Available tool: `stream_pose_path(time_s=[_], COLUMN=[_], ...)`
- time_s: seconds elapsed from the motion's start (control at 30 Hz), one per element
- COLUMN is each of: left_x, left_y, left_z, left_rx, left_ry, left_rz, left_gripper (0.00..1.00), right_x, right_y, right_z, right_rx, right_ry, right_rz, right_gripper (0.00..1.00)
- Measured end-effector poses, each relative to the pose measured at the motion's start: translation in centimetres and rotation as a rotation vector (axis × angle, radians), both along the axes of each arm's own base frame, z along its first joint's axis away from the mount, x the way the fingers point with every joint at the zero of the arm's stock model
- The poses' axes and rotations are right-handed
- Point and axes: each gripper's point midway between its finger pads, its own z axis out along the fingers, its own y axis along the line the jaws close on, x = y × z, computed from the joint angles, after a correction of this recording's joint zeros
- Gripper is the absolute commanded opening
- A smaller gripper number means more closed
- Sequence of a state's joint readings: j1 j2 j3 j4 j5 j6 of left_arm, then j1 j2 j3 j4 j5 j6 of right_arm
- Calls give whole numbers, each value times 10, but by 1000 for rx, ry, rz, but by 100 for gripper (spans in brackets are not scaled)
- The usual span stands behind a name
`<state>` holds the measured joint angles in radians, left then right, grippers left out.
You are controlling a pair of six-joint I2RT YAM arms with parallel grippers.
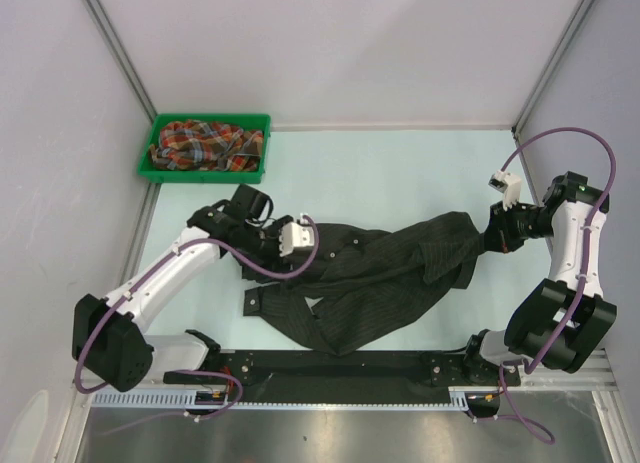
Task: Fold and stack the long sleeve shirts
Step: Flatten the shirt out
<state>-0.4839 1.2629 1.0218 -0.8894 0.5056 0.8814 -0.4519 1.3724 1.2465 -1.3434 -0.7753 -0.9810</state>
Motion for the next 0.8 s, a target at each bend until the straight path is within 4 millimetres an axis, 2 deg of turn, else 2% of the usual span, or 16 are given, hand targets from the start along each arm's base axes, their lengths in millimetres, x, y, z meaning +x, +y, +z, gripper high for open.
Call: stream_pose_path(time_s=[0.17,0.3,0.4,0.53,0.63,0.67,0.73,0.8], left_x=[-26,-33,-31,-32,-34,-34,-33,-29], left_y=[-22,-29,-24,-4,11,15,19,19], left_z=[-1,-11,-26,-54,-72,-76,-77,-76], left_rx=[47,108,180,295,378,396,414,415], left_ry=[-80,-117,-120,-103,-97,-98,-108,-122], left_rz=[-176,-281,-326,-371,-409,-416,-427,-420], left_gripper=[82,80,76,70,55,43,31,9], right_x=[0,0,0,1,3,4,6,8], right_y=[0,2,3,4,4,4,4,4], right_z=[0,-1,0,1,1,2,2,3], right_rx=[7,21,32,47,53,55,58,63], right_ry=[9,23,33,42,41,40,38,32], right_rz=[-8,-19,-31,-48,-61,-64,-73,-81], right_gripper=[0,0,0,0,0,0,0,0])
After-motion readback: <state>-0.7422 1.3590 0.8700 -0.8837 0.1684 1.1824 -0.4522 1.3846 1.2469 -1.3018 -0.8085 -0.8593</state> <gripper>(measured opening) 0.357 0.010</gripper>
